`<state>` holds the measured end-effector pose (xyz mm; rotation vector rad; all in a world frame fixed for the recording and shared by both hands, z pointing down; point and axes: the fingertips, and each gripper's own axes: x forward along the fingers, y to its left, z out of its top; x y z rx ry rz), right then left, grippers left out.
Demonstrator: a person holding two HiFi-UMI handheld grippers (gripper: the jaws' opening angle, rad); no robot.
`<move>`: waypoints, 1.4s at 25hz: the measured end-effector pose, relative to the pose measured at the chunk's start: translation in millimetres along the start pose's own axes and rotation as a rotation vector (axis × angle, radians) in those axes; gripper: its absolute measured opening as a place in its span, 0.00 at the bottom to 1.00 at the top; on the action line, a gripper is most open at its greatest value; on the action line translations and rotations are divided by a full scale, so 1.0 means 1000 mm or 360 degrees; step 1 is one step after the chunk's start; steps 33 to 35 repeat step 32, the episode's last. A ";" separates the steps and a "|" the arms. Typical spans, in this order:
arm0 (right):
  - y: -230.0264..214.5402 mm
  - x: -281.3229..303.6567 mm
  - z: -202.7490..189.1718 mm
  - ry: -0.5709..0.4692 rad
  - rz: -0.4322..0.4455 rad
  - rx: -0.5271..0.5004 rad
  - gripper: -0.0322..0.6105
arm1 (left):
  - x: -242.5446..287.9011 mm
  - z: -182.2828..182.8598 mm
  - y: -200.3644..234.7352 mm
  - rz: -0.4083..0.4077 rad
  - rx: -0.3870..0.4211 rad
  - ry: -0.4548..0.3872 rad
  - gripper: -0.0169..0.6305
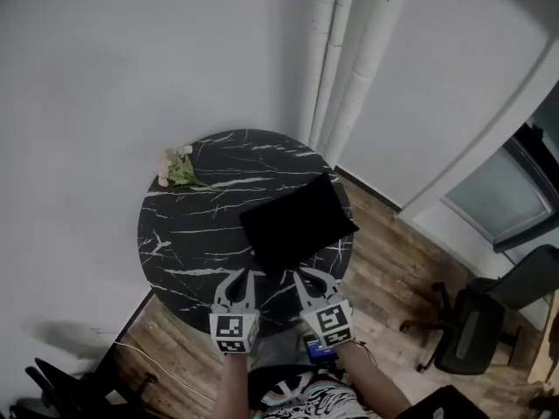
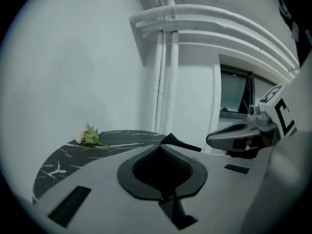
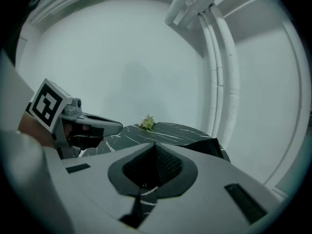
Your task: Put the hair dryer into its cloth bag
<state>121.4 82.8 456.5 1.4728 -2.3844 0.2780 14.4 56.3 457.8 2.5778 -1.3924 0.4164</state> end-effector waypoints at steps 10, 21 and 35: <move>-0.018 -0.064 0.004 -0.0113 -0.0074 0.0039 0.08 | -0.043 0.020 -0.047 0.0126 0.0186 -0.0067 0.05; -0.028 -0.073 0.011 -0.0132 -0.0083 0.0010 0.08 | -0.045 0.022 -0.051 0.0104 0.0076 -0.0087 0.05; -0.023 -0.059 0.015 -0.0139 -0.0027 -0.0029 0.08 | -0.042 0.023 -0.042 0.0076 0.0047 -0.0102 0.05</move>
